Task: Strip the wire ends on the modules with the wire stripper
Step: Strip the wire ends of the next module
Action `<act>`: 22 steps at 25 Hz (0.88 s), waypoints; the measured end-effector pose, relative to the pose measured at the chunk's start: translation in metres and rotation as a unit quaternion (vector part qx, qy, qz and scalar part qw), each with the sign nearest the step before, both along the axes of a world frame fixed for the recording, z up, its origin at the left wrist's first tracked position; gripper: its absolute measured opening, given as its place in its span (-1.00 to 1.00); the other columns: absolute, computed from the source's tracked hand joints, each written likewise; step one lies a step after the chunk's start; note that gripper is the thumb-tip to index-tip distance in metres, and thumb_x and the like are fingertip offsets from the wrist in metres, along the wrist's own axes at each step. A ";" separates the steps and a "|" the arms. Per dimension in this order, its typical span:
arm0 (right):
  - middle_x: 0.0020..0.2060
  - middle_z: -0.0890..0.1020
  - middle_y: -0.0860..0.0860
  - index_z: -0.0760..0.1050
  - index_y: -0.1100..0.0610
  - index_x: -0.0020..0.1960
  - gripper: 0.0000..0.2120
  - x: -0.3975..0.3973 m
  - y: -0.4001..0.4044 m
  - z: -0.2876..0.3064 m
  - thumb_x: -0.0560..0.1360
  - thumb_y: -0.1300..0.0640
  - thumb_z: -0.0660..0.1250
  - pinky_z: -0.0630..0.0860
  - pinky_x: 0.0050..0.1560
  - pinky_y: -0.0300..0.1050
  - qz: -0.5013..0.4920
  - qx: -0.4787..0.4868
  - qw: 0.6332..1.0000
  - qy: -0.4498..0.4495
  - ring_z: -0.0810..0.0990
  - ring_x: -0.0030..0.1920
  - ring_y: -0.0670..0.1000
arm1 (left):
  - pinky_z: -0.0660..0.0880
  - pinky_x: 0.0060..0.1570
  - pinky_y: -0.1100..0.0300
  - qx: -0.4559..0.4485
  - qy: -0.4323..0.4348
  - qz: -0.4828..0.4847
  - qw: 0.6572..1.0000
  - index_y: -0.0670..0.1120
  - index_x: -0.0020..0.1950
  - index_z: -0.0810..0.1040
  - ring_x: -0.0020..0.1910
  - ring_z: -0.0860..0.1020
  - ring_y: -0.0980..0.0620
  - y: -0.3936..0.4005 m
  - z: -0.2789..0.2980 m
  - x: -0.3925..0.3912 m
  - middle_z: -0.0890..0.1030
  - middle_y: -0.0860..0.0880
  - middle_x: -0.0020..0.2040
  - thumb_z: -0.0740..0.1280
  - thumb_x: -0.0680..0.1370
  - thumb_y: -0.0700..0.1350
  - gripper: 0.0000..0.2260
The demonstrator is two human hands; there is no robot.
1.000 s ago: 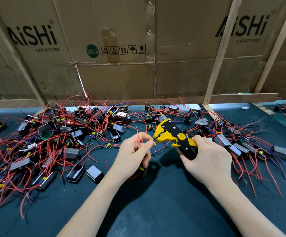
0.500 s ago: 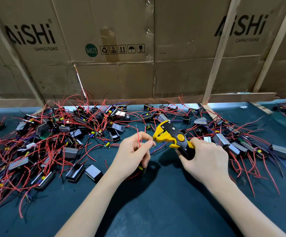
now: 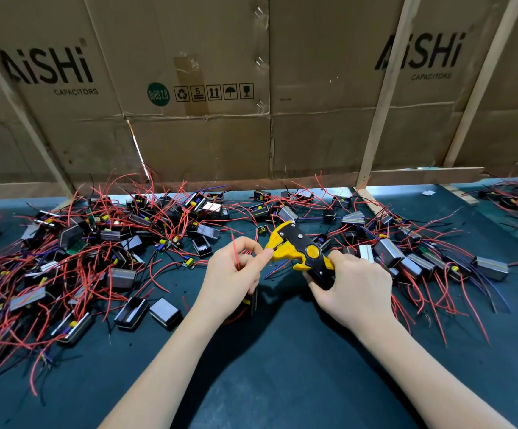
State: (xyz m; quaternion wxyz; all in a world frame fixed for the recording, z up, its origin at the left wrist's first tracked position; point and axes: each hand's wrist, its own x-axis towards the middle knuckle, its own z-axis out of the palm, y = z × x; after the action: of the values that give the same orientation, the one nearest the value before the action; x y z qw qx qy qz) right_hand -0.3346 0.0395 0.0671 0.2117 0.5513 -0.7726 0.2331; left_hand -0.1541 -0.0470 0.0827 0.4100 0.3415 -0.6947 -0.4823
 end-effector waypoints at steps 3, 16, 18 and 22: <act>-0.40 0.55 0.02 0.49 0.14 -0.26 -0.55 0.003 0.000 -0.001 0.18 -0.17 0.56 0.31 -0.42 -0.17 0.008 -0.041 0.999 -0.001 0.57 -0.38 0.15 | 0.15 -0.35 0.15 0.006 0.000 0.061 0.998 -0.01 -0.24 0.50 -0.45 0.17 -0.03 0.001 0.003 -0.003 0.23 0.04 -0.51 0.42 0.51 0.06 -0.78; 0.25 0.39 0.06 0.10 0.21 0.53 -0.14 0.008 -0.004 -0.007 0.39 -0.13 0.37 0.29 0.29 -0.04 0.033 0.105 0.992 -0.056 0.35 0.23 0.12 | 0.00 -0.33 0.06 0.120 0.077 0.046 0.989 -0.27 -0.37 0.44 -0.43 0.04 -0.03 -0.004 0.011 0.005 0.08 0.02 -0.52 0.35 0.58 -0.07 -0.60; 0.12 0.48 0.14 0.32 0.30 0.40 -0.23 0.008 -0.003 -0.004 0.32 -0.04 0.46 0.40 0.16 0.06 0.020 0.067 0.997 -0.024 0.43 0.12 0.20 | 0.01 -0.35 0.07 0.106 0.069 0.031 0.992 -0.36 -0.30 0.35 -0.47 0.05 -0.02 -0.004 0.009 0.002 0.08 0.01 -0.51 0.36 0.58 -0.06 -0.57; -0.15 0.53 0.14 0.50 0.30 0.06 -0.41 0.001 -0.004 -0.004 0.27 -0.13 0.53 0.45 -0.11 0.06 0.035 -0.004 0.999 -0.016 0.52 -0.12 0.23 | 0.07 -0.39 0.15 0.096 0.067 0.008 0.993 -0.28 -0.38 0.35 -0.47 0.10 0.01 -0.005 0.006 0.001 0.11 0.03 -0.49 0.34 0.58 -0.01 -0.54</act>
State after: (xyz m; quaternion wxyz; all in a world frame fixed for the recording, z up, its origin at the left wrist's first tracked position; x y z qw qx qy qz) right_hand -0.3336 0.0353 0.0632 0.1932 0.5731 -0.7553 0.2527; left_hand -0.1527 -0.0518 0.0888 0.4249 0.3513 -0.6138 -0.5651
